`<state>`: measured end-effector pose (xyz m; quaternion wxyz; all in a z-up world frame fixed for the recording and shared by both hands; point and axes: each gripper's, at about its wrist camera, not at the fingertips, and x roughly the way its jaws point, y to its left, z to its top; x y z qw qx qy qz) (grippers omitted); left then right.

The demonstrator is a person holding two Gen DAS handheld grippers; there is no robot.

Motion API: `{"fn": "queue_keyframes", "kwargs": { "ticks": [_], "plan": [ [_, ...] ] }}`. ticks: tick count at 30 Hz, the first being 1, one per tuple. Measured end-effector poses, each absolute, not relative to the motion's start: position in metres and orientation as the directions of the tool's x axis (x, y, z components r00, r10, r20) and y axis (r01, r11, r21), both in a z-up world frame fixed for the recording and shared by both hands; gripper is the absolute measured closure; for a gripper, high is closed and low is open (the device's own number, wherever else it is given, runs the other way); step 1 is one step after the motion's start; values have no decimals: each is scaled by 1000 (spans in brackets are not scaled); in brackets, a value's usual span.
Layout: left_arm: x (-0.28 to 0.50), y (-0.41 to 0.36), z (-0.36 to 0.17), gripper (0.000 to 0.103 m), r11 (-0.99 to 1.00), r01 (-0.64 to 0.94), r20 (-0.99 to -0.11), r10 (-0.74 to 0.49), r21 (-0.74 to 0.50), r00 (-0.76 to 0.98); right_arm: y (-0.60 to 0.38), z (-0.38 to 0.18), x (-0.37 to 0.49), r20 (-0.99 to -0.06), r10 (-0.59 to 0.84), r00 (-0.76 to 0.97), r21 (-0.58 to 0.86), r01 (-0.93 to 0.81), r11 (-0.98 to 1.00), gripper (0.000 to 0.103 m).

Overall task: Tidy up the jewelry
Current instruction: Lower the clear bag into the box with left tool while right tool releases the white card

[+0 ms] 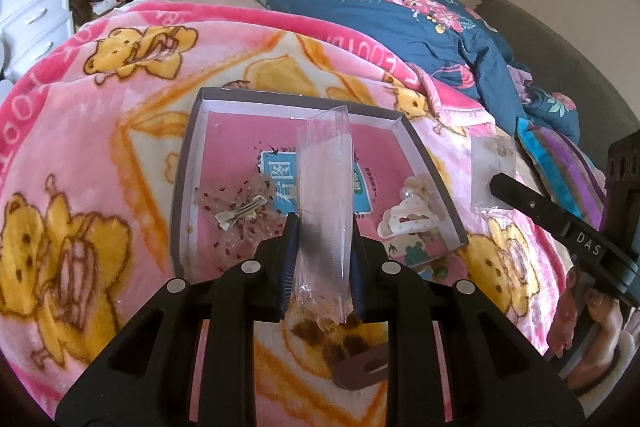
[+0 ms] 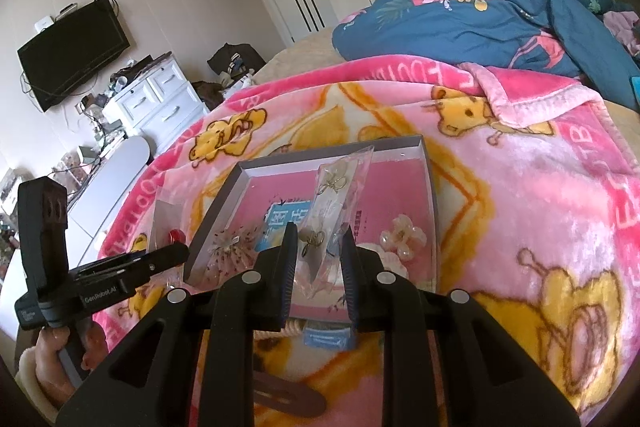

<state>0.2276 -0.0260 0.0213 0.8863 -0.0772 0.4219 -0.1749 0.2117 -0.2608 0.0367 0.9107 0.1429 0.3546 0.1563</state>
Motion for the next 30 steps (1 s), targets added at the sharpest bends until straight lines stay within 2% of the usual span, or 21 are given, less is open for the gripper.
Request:
{"fn": "queue_keyframes", "kwargs": {
  "ticks": [30],
  "plan": [
    [267,-31,-21,88,941,215,-774,-338,-262,535,-238,-11,274,-702,337,628,317,-148,937,83]
  ]
}}
